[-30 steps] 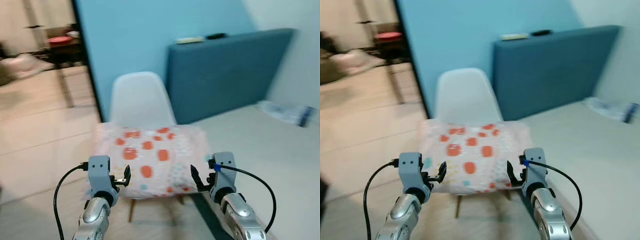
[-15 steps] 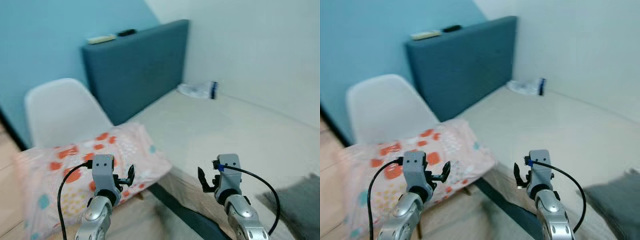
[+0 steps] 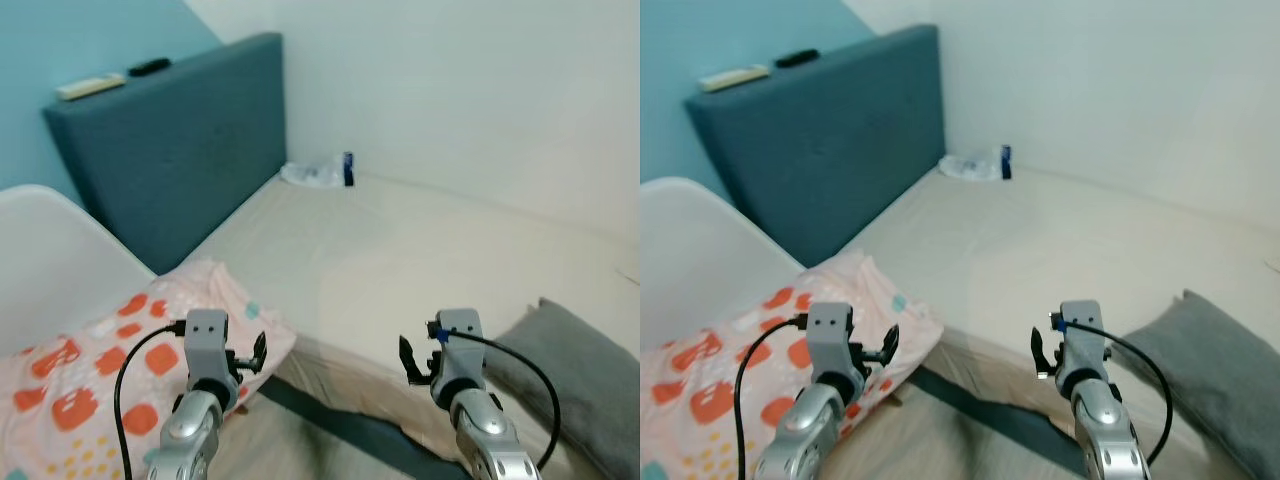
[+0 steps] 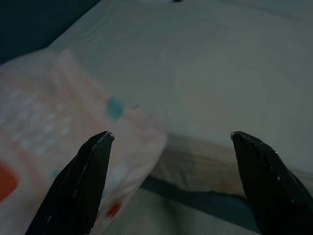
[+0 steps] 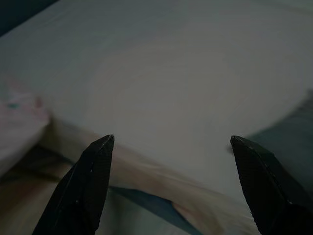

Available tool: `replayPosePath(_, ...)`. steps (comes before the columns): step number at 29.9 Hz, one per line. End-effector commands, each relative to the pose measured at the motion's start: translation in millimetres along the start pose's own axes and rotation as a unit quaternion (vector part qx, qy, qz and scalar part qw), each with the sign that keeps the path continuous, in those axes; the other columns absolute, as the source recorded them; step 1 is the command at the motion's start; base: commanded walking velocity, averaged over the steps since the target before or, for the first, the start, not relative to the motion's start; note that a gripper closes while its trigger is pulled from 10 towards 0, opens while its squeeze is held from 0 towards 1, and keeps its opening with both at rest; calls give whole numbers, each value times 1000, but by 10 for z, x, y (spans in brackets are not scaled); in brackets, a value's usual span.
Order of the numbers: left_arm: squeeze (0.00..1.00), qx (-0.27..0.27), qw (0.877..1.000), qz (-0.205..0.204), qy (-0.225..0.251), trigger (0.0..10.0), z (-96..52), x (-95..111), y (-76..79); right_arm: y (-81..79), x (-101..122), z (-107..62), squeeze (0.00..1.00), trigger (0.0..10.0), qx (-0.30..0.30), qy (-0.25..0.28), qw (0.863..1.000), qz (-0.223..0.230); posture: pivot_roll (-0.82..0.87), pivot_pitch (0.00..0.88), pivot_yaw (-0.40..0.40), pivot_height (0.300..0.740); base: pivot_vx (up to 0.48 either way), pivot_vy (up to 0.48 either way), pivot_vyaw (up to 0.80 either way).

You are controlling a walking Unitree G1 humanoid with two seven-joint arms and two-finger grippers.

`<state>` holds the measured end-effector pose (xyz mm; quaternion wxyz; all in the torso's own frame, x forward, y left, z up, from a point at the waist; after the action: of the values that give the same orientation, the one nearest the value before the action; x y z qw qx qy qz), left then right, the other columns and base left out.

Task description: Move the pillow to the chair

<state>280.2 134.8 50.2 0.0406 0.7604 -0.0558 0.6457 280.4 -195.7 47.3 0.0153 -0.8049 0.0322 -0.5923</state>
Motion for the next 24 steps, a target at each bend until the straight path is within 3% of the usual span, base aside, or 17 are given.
replayPosePath(1,0,4,1000,5,-2,10000,1,-19,-17,16,-20,-1,0,10000,-4,-6,1000,-4,-118,5,21,740,0,0,-775)
replayPosePath(24,0,-17,1000,0,5,10000,9,-21,16,106,-31,-4,0,10000,-31,-7,999,-8,-128,7,31,740,0,0,-775)
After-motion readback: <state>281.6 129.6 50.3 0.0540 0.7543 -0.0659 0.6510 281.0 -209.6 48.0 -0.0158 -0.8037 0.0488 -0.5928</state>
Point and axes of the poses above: a point about 5 cm out from each wrist's last joint towards the gripper, its own z axis pointing out of the wrist towards the gripper, its own x axis along the axis of the wrist's last joint, y = z × x, the point moved 1 cm from there along z, pointing out of the wrist towards the gripper, and after that the axes turned 9 degrees about z, right-handed, at the moved point
